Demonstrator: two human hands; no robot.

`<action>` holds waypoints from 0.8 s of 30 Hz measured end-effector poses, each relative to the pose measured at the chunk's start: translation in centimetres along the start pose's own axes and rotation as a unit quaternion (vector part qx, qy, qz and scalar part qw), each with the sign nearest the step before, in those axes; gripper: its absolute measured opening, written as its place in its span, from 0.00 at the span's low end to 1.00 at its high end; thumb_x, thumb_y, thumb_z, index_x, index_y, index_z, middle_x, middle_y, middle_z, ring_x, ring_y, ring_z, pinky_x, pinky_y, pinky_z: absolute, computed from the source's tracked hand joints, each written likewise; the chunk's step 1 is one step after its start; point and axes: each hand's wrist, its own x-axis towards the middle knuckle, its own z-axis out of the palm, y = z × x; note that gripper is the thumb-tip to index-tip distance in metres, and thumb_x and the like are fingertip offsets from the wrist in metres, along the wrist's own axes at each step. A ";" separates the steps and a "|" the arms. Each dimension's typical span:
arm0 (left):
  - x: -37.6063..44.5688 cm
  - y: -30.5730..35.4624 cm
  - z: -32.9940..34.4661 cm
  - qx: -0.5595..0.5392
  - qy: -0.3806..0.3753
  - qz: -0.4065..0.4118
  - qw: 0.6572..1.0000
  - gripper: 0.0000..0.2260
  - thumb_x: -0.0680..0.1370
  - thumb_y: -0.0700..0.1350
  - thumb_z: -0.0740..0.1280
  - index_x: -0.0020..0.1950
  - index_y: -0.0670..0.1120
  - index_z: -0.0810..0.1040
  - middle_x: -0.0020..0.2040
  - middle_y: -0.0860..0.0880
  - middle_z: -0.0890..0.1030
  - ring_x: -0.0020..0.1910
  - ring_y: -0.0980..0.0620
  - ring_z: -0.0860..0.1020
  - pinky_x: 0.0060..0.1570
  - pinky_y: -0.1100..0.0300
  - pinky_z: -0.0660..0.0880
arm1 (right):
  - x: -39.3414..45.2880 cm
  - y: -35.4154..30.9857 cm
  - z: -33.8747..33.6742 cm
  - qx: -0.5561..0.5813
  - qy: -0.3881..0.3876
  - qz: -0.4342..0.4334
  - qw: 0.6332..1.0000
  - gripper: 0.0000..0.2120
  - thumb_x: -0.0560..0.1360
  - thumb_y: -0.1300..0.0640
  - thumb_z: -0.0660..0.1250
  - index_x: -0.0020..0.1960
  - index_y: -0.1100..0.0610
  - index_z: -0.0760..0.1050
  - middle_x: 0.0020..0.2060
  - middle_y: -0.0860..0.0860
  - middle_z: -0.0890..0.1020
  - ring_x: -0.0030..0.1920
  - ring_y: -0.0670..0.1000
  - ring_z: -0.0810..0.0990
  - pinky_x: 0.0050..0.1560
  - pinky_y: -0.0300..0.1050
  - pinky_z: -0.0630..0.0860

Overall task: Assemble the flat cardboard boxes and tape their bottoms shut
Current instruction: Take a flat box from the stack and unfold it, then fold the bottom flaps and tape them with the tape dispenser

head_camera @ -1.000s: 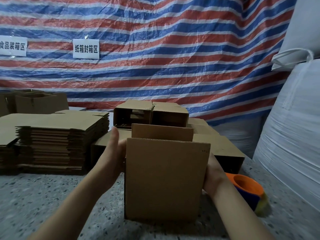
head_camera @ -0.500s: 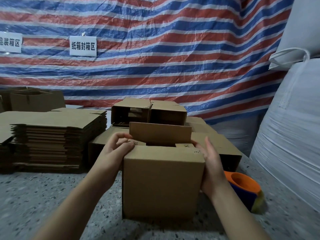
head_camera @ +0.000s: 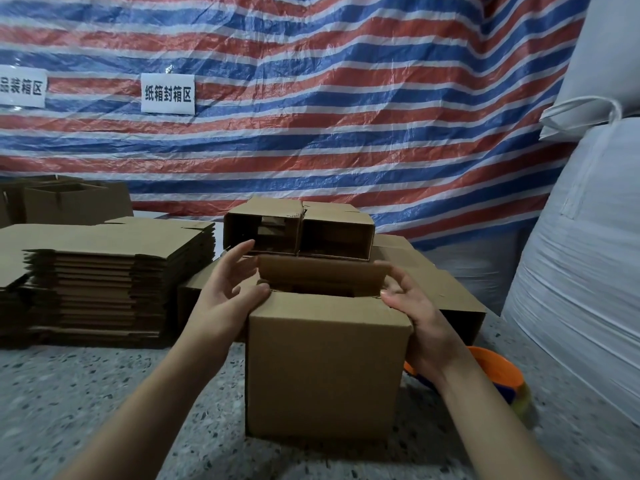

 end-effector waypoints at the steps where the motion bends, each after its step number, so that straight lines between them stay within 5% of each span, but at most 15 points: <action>1: -0.1 0.0 -0.1 0.009 -0.001 -0.004 1.000 0.18 0.78 0.39 0.68 0.60 0.61 0.79 0.60 0.51 0.80 0.57 0.52 0.78 0.53 0.51 0.76 | 0.0 0.1 0.1 0.010 0.017 -0.003 1.000 0.15 0.74 0.54 0.71 0.60 0.51 0.81 0.61 0.54 0.82 0.56 0.55 0.84 0.49 0.47 0.82; 5: -0.2 0.1 -0.3 0.042 -0.014 -0.004 0.999 0.11 0.78 0.41 0.67 0.43 0.53 0.87 0.52 0.51 0.82 0.50 0.51 0.80 0.37 0.59 0.76 | 0.0 1.0 0.3 0.007 0.062 -0.001 0.998 0.06 0.71 0.52 0.69 0.43 0.54 0.81 0.58 0.52 0.83 0.51 0.53 0.83 0.48 0.47 0.82; 12: 0.1 2.0 -1.3 0.173 -0.069 -0.002 0.982 0.10 0.79 0.44 0.67 0.44 0.56 0.87 0.50 0.59 0.83 0.48 0.60 0.80 0.41 0.66 0.76 | 0.0 1.2 0.9 -0.011 0.072 0.004 0.997 0.11 0.71 0.50 0.68 0.44 0.58 0.74 0.56 0.54 0.82 0.49 0.53 0.81 0.44 0.45 0.81; 15: 0.8 4.6 -1.0 0.409 -0.110 0.041 0.905 0.06 0.78 0.50 0.67 0.49 0.58 0.85 0.52 0.61 0.83 0.53 0.66 0.76 0.50 0.69 0.68 | 0.1 0.9 0.9 -0.027 0.065 0.007 0.997 0.10 0.72 0.51 0.68 0.42 0.58 0.73 0.57 0.56 0.79 0.51 0.55 0.79 0.48 0.47 0.78; 17: 0.8 6.1 0.4 0.517 -0.129 0.078 0.843 0.12 0.78 0.58 0.64 0.52 0.57 0.84 0.53 0.59 0.83 0.55 0.61 0.77 0.52 0.64 0.71 | 0.1 0.9 1.0 -0.027 0.069 0.009 0.997 0.10 0.71 0.51 0.68 0.41 0.57 0.73 0.59 0.57 0.79 0.53 0.56 0.79 0.50 0.48 0.79; 21: 0.2 6.7 4.2 0.530 -0.238 0.091 0.809 0.32 0.72 0.73 0.53 0.73 0.62 0.68 0.70 0.60 0.72 0.66 0.60 0.70 0.60 0.62 0.67 | 0.1 0.8 1.1 -0.009 0.080 0.015 0.997 0.09 0.72 0.52 0.68 0.41 0.58 0.74 0.61 0.60 0.78 0.56 0.59 0.78 0.54 0.53 0.77; 24: 0.1 5.7 5.3 0.579 -0.316 0.075 0.748 0.35 0.72 0.73 0.47 0.76 0.63 0.60 0.76 0.61 0.63 0.72 0.58 0.64 0.67 0.57 0.64 | 0.1 0.5 1.2 -0.016 0.085 0.040 0.995 0.08 0.71 0.51 0.69 0.42 0.56 0.77 0.62 0.61 0.78 0.57 0.61 0.77 0.57 0.57 0.76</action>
